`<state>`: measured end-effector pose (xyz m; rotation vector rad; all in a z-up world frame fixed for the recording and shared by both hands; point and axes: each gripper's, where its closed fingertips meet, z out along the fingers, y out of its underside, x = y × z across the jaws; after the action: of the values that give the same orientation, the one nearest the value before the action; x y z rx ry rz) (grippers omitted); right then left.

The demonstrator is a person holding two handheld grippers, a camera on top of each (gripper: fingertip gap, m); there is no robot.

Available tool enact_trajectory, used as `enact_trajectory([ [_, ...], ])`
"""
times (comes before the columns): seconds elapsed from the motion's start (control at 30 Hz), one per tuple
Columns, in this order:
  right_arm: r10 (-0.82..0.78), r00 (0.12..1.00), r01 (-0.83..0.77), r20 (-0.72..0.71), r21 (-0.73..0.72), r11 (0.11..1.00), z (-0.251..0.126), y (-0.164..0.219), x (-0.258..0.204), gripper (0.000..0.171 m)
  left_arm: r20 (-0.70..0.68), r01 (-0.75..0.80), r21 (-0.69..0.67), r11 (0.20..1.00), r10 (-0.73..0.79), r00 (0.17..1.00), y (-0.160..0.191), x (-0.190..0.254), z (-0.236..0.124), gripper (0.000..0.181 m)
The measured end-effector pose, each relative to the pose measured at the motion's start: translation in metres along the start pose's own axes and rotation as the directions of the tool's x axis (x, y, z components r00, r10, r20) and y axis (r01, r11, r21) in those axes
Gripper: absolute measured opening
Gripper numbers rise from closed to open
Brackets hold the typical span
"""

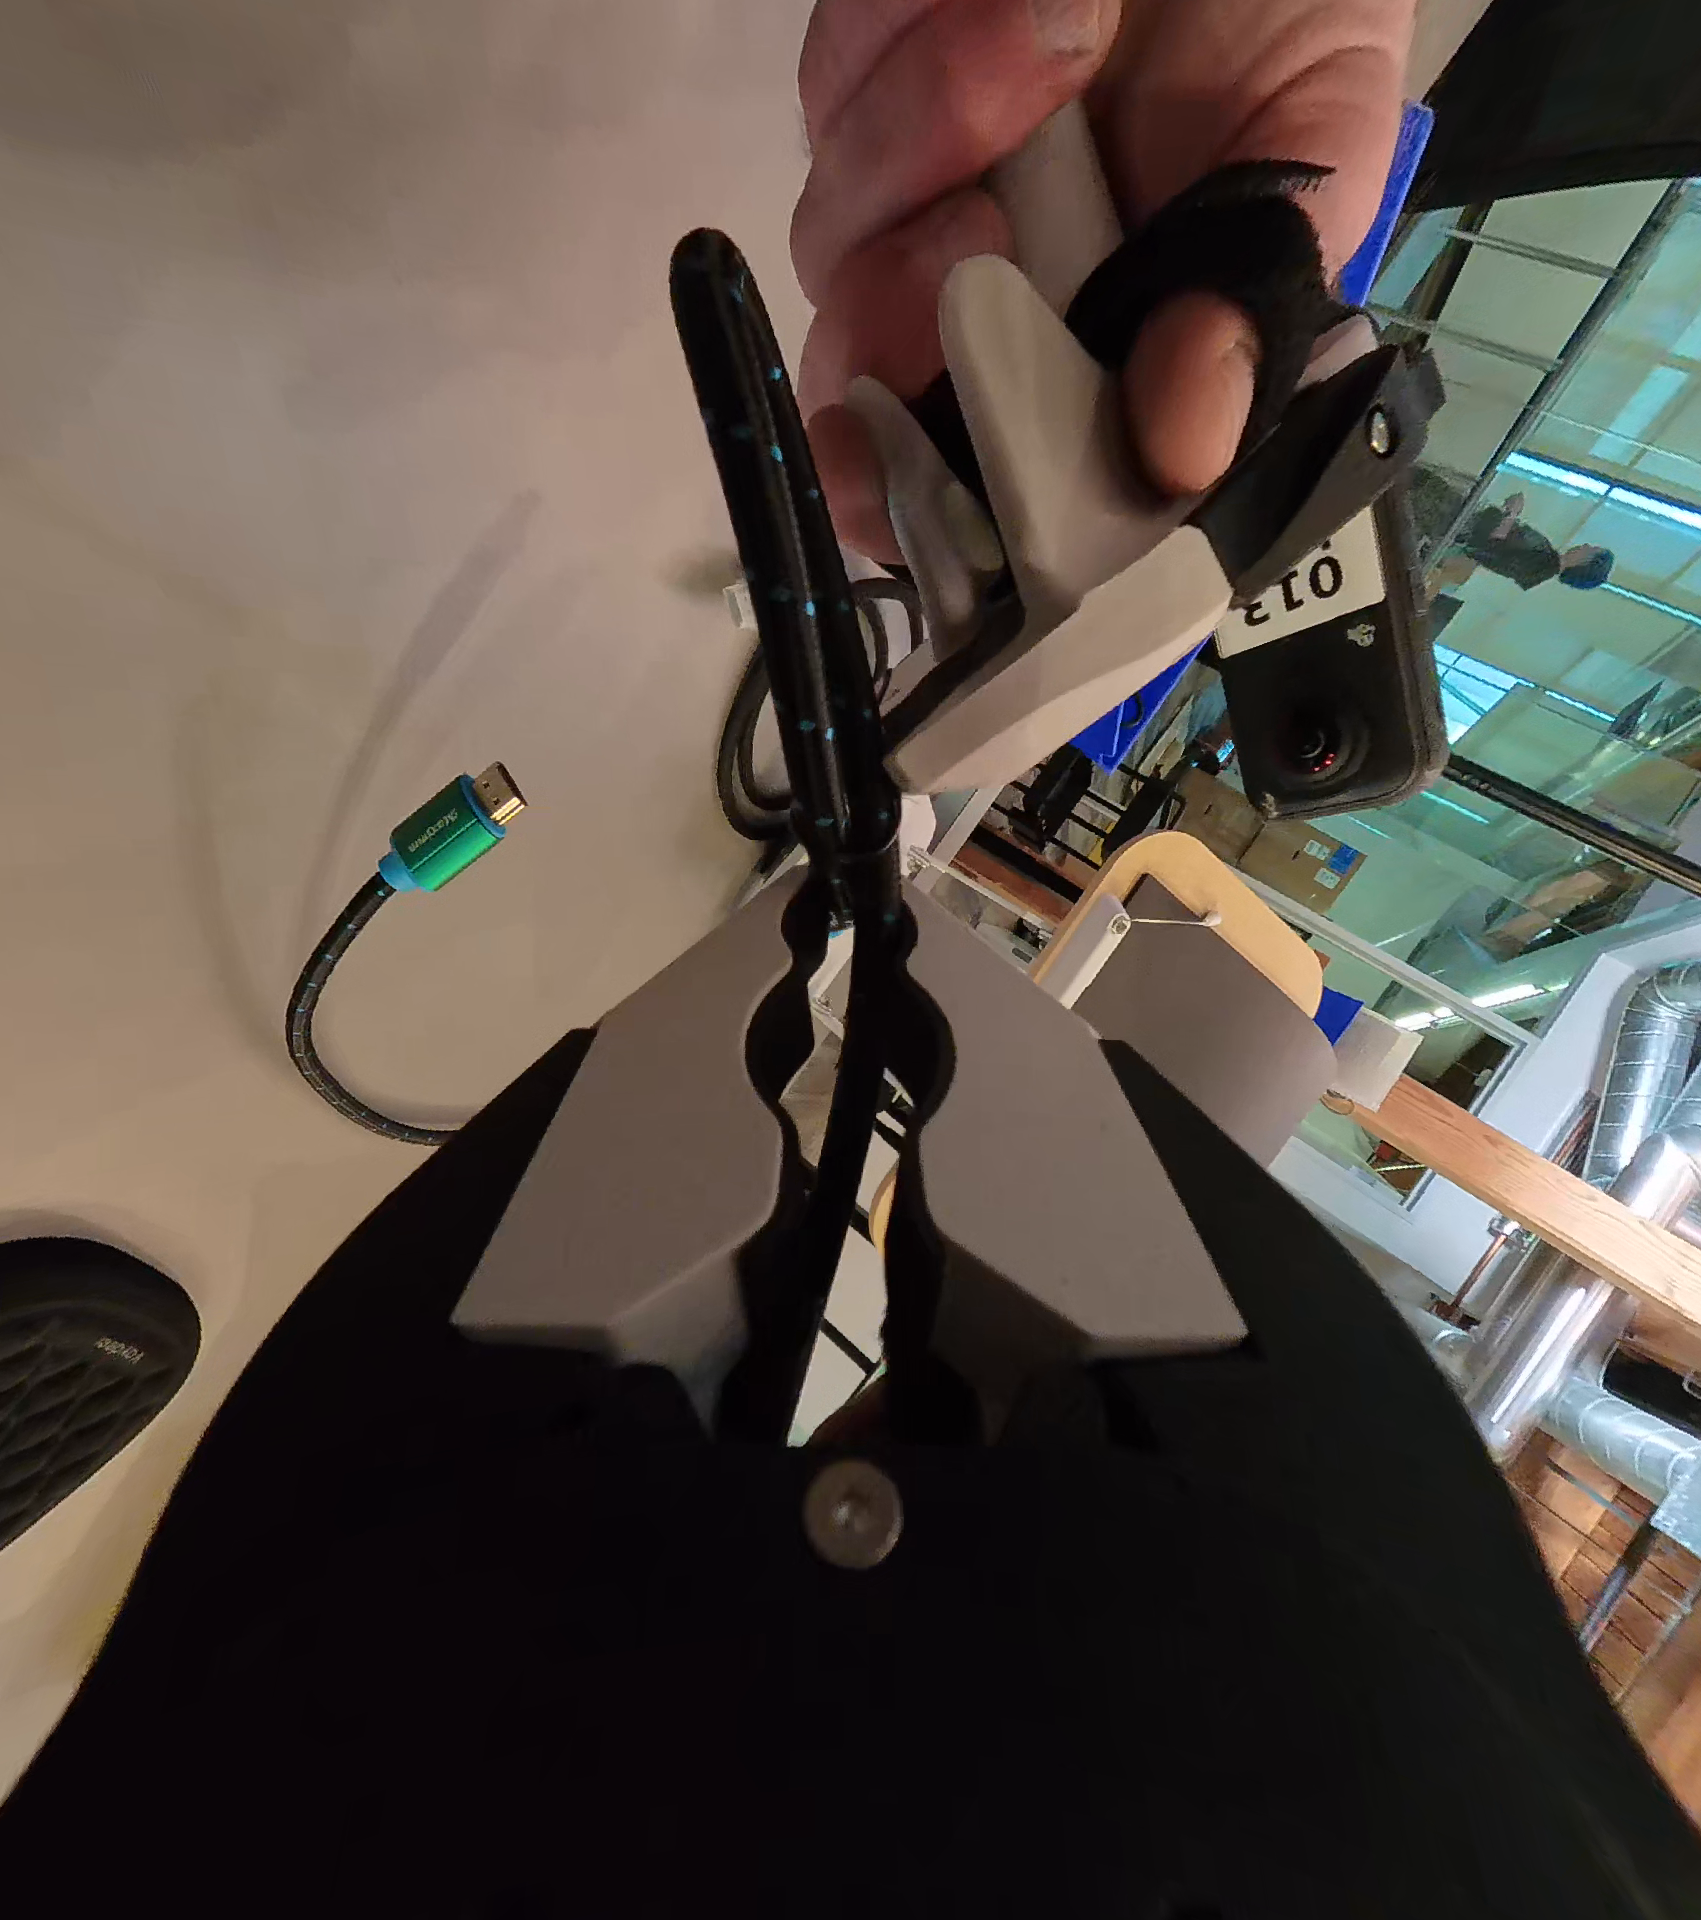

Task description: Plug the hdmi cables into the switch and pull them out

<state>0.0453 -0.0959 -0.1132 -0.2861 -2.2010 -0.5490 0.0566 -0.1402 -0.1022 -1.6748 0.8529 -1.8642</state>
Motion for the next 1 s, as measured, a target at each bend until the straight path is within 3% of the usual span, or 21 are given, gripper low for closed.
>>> enact_trajectory([
  [0.23, 0.01, 1.0, -0.009, -0.024, 0.023, 1.0, -0.003, -0.003, 0.003, 0.004, -0.032, -0.023, 0.025, 0.999, 0.024, 0.999, -0.002, 0.005, -0.002, 0.007],
  [0.4, 0.034, 0.999, -0.032, -0.031, 0.065, 0.997, -0.007, -0.008, 0.003, 0.004, -0.094, 0.042, 0.019, 0.999, -0.04, 0.995, 0.004, 0.005, -0.005, 0.038],
  [0.47, 0.035, 0.999, -0.032, -0.036, 0.079, 0.996, -0.008, -0.011, 0.004, 0.004, -0.116, 0.059, -0.002, 0.998, -0.059, 0.991, 0.012, 0.005, -0.002, 0.039],
  [0.63, 0.031, 0.999, -0.028, -0.034, 0.088, 0.996, -0.008, -0.013, 0.003, 0.004, -0.206, 0.048, 0.009, 0.999, -0.046, 0.977, 0.016, 0.015, 0.002, 0.025],
  [0.83, 0.041, 0.999, -0.038, -0.027, 0.101, 0.994, -0.009, -0.014, 0.003, 0.004, -0.207, 0.025, 0.053, 0.998, -0.013, 0.978, 0.012, 0.013, -0.004, 0.009],
  [1.0, 0.044, 0.999, -0.041, -0.023, 0.115, 0.993, -0.007, -0.017, 0.001, 0.004, -0.208, 0.015, 0.042, 0.999, -0.006, 0.978, 0.012, 0.013, -0.003, 0.007],
])
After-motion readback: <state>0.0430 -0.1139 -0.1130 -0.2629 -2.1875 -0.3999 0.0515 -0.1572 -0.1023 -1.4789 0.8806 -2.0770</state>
